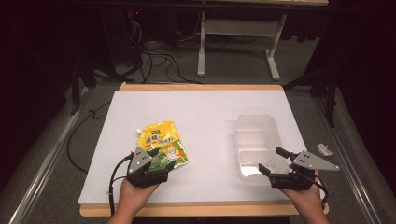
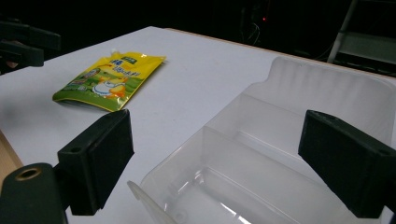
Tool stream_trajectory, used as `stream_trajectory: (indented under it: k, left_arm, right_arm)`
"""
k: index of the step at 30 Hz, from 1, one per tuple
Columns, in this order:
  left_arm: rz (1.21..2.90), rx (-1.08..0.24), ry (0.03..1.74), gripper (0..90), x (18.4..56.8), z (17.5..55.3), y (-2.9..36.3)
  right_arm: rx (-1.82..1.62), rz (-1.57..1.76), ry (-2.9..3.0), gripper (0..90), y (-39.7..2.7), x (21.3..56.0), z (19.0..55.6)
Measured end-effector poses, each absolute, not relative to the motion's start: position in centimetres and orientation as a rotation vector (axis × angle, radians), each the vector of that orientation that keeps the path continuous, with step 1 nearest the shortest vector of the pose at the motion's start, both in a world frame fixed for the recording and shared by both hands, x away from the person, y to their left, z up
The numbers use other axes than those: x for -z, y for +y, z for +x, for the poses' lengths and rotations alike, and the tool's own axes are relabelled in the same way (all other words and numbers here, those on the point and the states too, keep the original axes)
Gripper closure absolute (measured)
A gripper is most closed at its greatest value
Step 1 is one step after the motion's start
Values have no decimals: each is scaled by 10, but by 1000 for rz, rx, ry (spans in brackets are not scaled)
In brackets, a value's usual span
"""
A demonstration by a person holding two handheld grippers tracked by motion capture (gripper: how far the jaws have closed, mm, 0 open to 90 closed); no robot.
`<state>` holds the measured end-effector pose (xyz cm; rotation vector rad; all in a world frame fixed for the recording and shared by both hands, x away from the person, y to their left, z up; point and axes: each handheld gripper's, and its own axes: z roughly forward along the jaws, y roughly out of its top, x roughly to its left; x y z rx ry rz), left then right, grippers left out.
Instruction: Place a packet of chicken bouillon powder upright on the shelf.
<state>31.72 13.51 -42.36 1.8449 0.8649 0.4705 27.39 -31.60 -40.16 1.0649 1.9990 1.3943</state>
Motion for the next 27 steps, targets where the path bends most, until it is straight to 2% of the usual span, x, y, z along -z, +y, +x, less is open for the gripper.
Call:
stream_trajectory:
  k: [8,12,15,21,22,23,27]
  left_arm:
    - [1847,-460,912,306,428,320,143]
    - [1833,-482,936,365,427,321,150]
    - [1818,-503,973,473,429,325,157]
    - [1786,-573,1108,824,436,337,171]
    - [1772,-612,1177,875,440,344,177]
    - [1768,-639,1224,900,442,349,181]
    - [1761,-693,1343,900,450,367,191]
  right_arm:
    - [-1377,1041,2013,127,-312,402,273]
    - [-1368,1047,2016,133,-310,403,273]
    - [-1363,1040,2017,137,-310,403,272]
    - [-1363,1045,2013,146,-311,404,273]
    - [-1362,1043,2014,148,-311,404,273]
    - [-1362,1042,2016,148,-311,404,273]
    - [-1357,1037,2031,150,-309,405,273]
